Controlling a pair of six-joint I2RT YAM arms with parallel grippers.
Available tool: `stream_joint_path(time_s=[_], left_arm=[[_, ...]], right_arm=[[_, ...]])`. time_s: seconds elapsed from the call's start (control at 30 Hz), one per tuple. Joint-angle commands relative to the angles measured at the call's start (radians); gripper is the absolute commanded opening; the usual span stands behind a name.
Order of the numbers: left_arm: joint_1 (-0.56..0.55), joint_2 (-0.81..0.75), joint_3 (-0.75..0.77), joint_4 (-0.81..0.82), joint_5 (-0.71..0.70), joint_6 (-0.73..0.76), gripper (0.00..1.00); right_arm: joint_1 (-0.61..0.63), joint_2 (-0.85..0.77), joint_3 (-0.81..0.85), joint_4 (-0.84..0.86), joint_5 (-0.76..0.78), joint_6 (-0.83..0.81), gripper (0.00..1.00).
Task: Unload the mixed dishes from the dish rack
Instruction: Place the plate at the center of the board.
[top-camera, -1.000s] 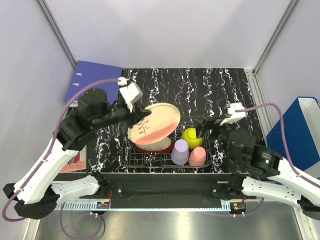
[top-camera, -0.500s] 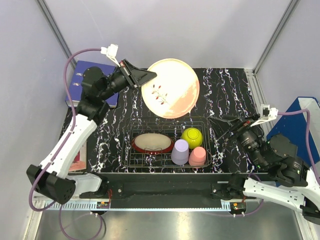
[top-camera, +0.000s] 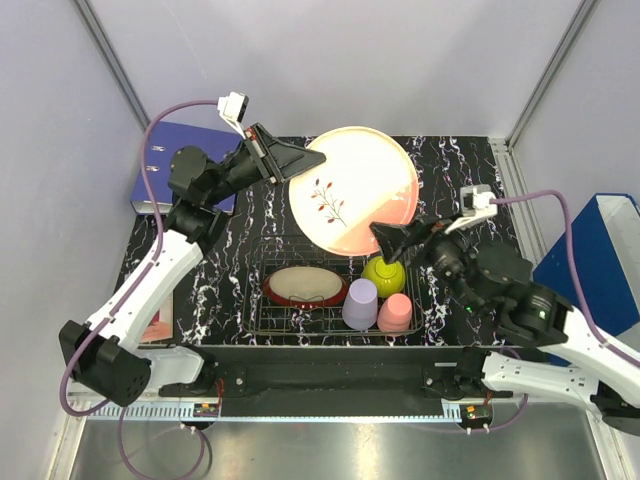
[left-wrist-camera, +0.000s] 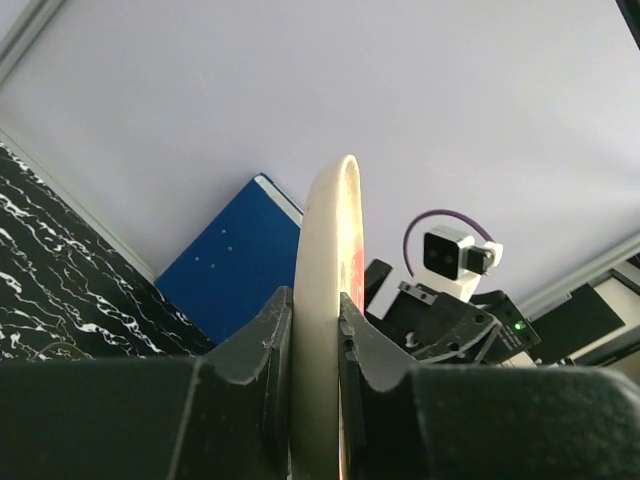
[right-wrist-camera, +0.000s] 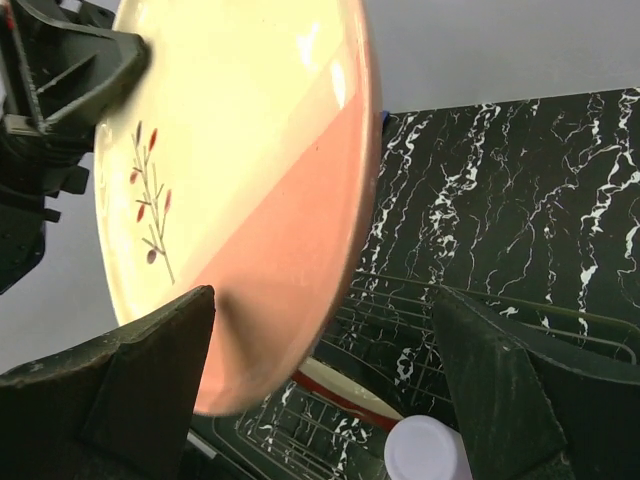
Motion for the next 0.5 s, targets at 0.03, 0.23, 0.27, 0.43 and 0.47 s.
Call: stream_joint_path(time_s=[0.03,0.23,0.27,0.43,0.47], left_arm=[[-0.016,-0.074,-0.011,0.168,0.01,-0.066,0.0],[-0.021,-0.086,-0.047,0.174,0.013,-0.06,0.0],[-0.021,-0.088,-0.047,0.174,0.016,-0.059,0.0],[-0.019,-0.071,-0.018,0.119,0.007,-0.011,0.0],[-0.016,-0.059,-0.005,0.092,0.002,0.0,0.01]], right_arm=[[-0.023,0.098,0.082,0.113,-0.029,-0.056,0.97],[-0.154,0.147,0.088,0.161,-0.185,0.015,0.3],[-0.167,0.147,0.082,0.184,-0.205,0.031,0.03],[-0.2,0.153,0.064,0.198,-0.277,0.051,0.0],[-0.2,0.153,0.067,0.193,-0.273,0.052,0.0]])
